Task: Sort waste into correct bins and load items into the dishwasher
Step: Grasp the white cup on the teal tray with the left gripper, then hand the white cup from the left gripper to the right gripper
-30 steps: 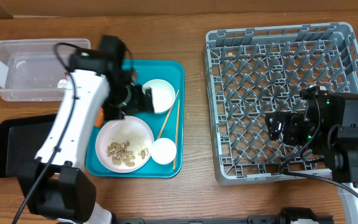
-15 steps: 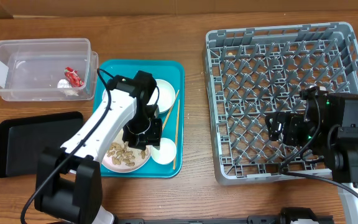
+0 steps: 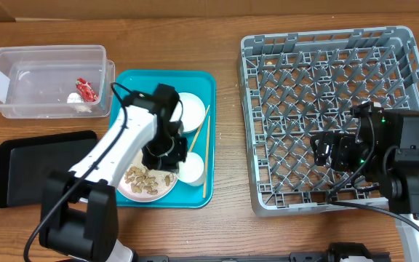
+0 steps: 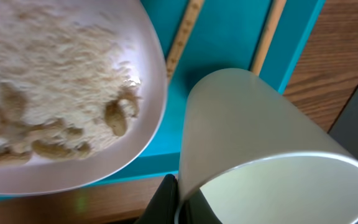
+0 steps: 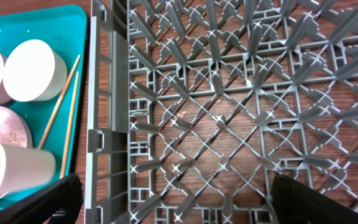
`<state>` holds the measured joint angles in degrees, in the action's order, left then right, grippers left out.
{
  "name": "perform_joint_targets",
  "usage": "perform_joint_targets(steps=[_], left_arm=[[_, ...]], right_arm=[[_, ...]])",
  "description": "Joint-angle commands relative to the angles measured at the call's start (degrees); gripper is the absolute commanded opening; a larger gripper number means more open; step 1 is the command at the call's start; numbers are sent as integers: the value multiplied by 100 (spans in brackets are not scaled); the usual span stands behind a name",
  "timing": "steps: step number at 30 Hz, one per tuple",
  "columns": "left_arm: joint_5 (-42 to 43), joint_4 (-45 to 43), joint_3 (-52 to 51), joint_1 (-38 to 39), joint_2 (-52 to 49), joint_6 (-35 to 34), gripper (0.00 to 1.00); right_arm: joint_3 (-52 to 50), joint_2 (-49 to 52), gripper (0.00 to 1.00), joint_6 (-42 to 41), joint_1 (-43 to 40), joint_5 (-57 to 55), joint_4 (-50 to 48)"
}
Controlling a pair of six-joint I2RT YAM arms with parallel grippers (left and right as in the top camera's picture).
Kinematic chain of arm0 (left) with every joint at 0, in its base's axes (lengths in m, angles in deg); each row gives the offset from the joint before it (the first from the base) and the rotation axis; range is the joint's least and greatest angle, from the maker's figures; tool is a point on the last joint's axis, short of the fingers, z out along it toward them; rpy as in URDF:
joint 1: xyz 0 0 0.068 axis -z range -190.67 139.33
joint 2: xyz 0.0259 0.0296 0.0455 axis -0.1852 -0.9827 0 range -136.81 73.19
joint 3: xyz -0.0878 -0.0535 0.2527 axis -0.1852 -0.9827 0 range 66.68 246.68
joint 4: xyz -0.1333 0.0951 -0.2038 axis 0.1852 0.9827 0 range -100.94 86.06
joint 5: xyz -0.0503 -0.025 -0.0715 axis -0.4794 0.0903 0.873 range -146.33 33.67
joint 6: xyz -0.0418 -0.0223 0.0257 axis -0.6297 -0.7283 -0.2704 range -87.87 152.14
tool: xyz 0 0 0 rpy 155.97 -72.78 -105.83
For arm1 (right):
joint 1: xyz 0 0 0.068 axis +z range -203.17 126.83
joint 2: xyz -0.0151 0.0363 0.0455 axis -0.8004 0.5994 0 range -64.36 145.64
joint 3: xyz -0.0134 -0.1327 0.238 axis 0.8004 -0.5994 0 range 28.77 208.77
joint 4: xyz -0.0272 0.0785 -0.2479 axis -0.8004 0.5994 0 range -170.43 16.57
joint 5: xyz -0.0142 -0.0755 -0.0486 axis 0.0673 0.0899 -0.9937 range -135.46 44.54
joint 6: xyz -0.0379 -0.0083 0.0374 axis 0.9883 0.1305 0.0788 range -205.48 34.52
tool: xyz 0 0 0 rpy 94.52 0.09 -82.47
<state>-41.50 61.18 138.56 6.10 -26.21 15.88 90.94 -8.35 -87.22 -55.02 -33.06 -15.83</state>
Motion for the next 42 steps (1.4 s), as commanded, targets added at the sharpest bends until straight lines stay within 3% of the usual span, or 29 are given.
perform_joint_targets(steps=[1,5,8,10,16,26,42], left_arm=[[442,216,1032,-590,42,361,4],[3283,-378,1749,-968,42,1034,4],[5285,-1244,1738,-807,13,1298,4],[5807,-1552,1738,-610,7,1303,4],[6006,-1644,1738,-385,7,1132,4],[6113,-1646,1738,-356,7,1097,4],[6116,-2127,1738,278,7,693,4]], right_arm=[[164,-2,100,-24,-11,-31,-258],[164,264,100,-9,-11,468,-903],[160,802,100,654,-11,2323,-1392],[160,1224,100,1073,-11,3499,-1582],[160,2035,100,2319,-11,5783,-1770],[160,2245,100,2273,0,7534,-2695],[160,2251,100,2103,111,7381,-2822]])
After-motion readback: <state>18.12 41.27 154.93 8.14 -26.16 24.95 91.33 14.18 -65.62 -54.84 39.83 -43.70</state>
